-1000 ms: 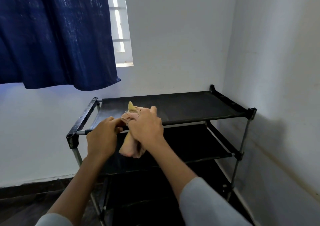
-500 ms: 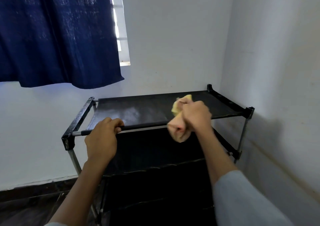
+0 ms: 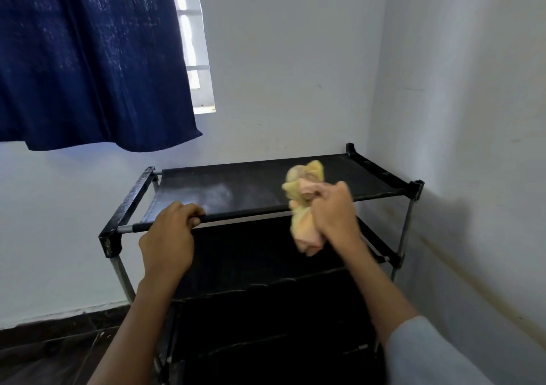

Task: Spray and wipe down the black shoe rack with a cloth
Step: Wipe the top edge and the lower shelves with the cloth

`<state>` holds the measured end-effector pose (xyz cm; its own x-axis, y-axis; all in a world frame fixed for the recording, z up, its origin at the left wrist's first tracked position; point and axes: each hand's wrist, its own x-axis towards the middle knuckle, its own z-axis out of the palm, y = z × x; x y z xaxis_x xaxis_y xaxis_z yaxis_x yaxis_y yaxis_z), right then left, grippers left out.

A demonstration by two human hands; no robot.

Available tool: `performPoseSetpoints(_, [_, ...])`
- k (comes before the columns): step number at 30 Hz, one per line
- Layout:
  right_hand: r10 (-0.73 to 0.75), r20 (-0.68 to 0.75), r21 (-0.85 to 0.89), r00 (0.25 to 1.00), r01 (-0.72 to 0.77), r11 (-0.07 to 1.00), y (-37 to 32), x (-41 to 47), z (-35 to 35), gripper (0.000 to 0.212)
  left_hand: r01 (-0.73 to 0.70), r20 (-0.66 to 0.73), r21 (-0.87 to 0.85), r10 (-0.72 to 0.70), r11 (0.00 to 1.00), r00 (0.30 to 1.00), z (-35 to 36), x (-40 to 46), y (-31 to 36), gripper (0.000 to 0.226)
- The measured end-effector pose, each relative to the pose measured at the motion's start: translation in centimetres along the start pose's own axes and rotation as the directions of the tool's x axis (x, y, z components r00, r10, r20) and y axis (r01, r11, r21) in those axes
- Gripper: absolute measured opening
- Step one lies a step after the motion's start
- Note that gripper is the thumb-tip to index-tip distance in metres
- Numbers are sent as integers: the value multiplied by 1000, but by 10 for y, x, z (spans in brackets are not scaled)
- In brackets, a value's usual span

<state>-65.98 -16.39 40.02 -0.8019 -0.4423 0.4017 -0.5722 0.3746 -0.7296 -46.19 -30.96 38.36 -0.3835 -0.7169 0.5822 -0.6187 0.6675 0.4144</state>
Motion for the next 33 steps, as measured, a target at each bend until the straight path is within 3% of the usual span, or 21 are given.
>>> performPoseSetpoints(4, [259,-7,42,966,-258,965,28,31,-40,22,-39,-25,-24,38,999,999,2,-3,-1,23])
performPoseSetpoints(6, [301,40,-43,953,-299,953,21,32,-37,30,-52,-45,-45,50,998,998,5,-6,-1,23])
performPoseSetpoints(10, [168,-16,-242,986,-167,956,-8,8,-19,64,-27,-68,-58,23,998,997,14,-10,4,28])
performPoseSetpoints(16, [-13,71,-273,997,32,961,-7,1,-13,58,-10,-62,-66,6,998,998,20,-10,8,39])
performPoseSetpoints(20, [-84,176,-132,981,108,985,-5,-3,-18,52,10,-28,-68,-12,998,1000,21,-7,11,46])
performPoseSetpoints(24, [-181,389,260,903,81,962,1,-11,-9,46,92,36,-42,-91,995,995,12,-1,16,46])
performPoseSetpoints(27, [-40,180,429,983,-42,902,29,3,-21,32,201,135,30,-203,979,970,9,11,37,41])
performPoseSetpoints(30, [153,-146,217,977,-120,969,70,15,-44,41,105,224,-60,-89,993,971,23,16,83,31])
performPoseSetpoints(33, [162,-162,105,974,-146,984,87,5,-48,71,-41,321,-112,75,993,944,47,5,130,35])
